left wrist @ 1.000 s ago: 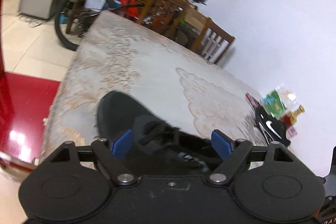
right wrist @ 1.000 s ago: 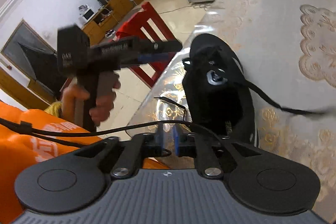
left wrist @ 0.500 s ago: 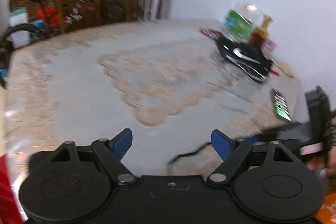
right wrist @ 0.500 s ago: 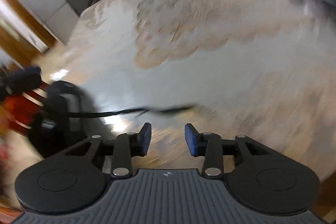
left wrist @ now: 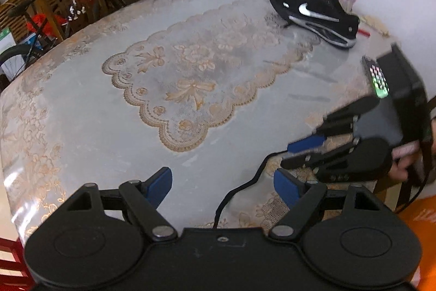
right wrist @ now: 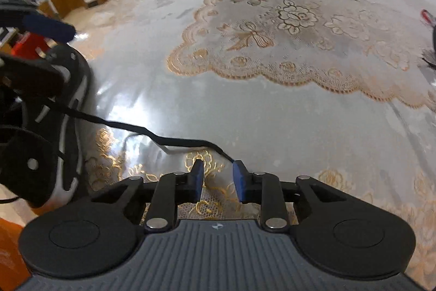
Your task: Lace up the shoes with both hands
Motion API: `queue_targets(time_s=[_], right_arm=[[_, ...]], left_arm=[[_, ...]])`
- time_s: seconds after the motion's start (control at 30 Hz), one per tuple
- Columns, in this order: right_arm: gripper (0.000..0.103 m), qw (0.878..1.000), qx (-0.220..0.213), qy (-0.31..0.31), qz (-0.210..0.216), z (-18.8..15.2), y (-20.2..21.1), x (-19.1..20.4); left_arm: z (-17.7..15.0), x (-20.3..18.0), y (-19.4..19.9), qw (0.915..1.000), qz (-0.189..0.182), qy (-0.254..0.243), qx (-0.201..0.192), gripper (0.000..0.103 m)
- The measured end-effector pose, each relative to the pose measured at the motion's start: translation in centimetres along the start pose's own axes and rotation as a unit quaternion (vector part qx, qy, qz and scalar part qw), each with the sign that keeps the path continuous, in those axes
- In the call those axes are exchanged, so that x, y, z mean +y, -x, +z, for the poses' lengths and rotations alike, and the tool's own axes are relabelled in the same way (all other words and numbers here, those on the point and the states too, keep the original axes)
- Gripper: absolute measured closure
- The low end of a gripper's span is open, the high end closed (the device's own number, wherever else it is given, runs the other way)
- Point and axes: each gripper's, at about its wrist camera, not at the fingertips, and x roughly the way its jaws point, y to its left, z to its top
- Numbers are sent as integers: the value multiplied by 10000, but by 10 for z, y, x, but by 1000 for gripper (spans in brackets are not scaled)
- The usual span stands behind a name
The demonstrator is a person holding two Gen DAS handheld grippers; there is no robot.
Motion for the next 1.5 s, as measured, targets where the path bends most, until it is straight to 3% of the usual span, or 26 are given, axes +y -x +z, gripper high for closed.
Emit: queue_targets(time_s=[0.17, 0.3, 0.33, 0.4, 0.6, 0.73, 0.83, 0.9, 0.97, 1.07, 1.17, 1.3, 1.43, 1.5], right_arm=[[76, 9971, 150, 675, 323, 16, -9, -15], [78, 9862, 283, 1488, 673, 25, -16, -12], [97, 9812, 279, 1781, 688, 25, -17, -8], [101, 9733, 247, 2144, 780, 26, -20, -3], [101, 9719, -236, 1769, 1537, 44, 2, -13], [101, 9602, -547, 2092, 1767, 55, 29, -10], [101, 9501, -630, 2371, 1926, 60, 41, -7], [101, 9458, -704, 2515, 1930, 60, 45, -6], [101, 9445, -722, 2537, 1956, 62, 46, -7], [101, 9428, -706, 2545, 2034, 64, 49, -13], [100, 9414, -753, 2571, 2051, 68, 51, -14], [97, 9548, -949, 1960, 2023, 79, 46, -30], [63, 9685, -1349, 775, 1946, 91, 50, -54], [59, 9709, -1556, 388, 1778, 91, 49, -59]], left_arm=[[0, 0, -12, 9996, -39, 178, 225, 23], [-3, -2, -20, 9987, 99, 293, 395, 23], [-3, -2, -21, 9984, 133, 354, 428, 23], [-4, -2, -23, 9977, 215, 439, 465, 23], [-1, -7, -22, 9976, 478, 336, 360, 26], [10, -15, -19, 9990, 409, -57, 164, 37], [19, -24, -21, 9988, 226, -436, 79, 39], [24, -30, -23, 9977, 59, -668, 78, 49], [27, -34, -27, 9966, -20, -823, 91, 79], [30, -34, -33, 9962, 74, -861, 142, 92], [33, -31, -31, 9978, -34, -669, -24, 98], [33, -20, -10, 9986, 34, 65, -516, 98], [25, -5, 21, 9890, 594, 920, -996, 98], [14, 3, 50, 9767, 894, 1455, -1297, 98]])
